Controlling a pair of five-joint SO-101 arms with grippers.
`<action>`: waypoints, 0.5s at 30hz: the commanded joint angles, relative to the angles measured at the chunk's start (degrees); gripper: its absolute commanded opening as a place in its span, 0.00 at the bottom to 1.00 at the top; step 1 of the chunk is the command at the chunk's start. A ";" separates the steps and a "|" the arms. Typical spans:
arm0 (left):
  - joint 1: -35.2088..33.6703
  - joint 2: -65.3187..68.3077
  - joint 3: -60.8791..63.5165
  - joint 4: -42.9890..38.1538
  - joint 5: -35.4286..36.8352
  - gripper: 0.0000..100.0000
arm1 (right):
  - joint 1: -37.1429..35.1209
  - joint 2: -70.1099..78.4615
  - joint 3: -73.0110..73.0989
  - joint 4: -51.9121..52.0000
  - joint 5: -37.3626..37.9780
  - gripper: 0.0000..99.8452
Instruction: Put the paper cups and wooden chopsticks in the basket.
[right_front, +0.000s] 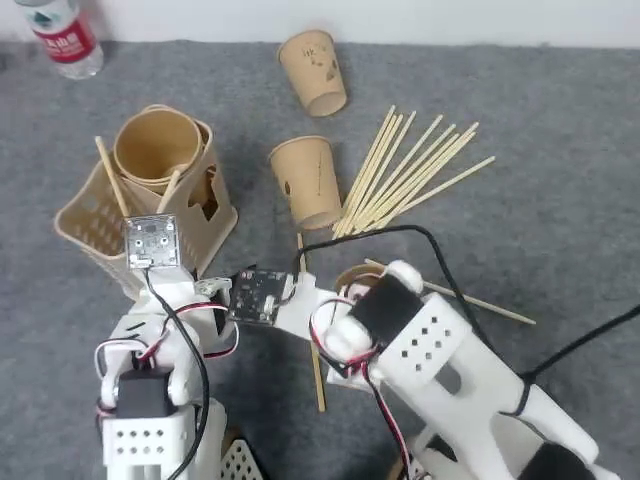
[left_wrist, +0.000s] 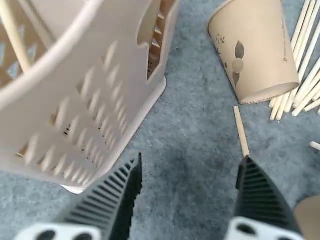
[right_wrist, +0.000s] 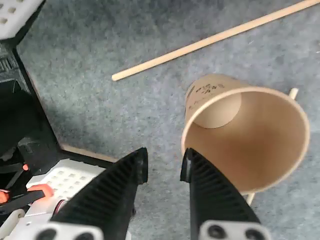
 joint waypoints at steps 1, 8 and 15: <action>0.18 0.44 0.13 -1.23 0.79 0.28 | -0.48 -1.54 3.43 -4.44 -0.79 0.13; -5.10 0.26 0.84 -1.32 0.79 0.28 | -0.48 -1.54 11.60 -11.47 -0.79 0.13; -12.04 -4.75 3.21 -0.88 0.79 0.28 | -0.40 -1.54 12.57 -15.16 -0.18 0.11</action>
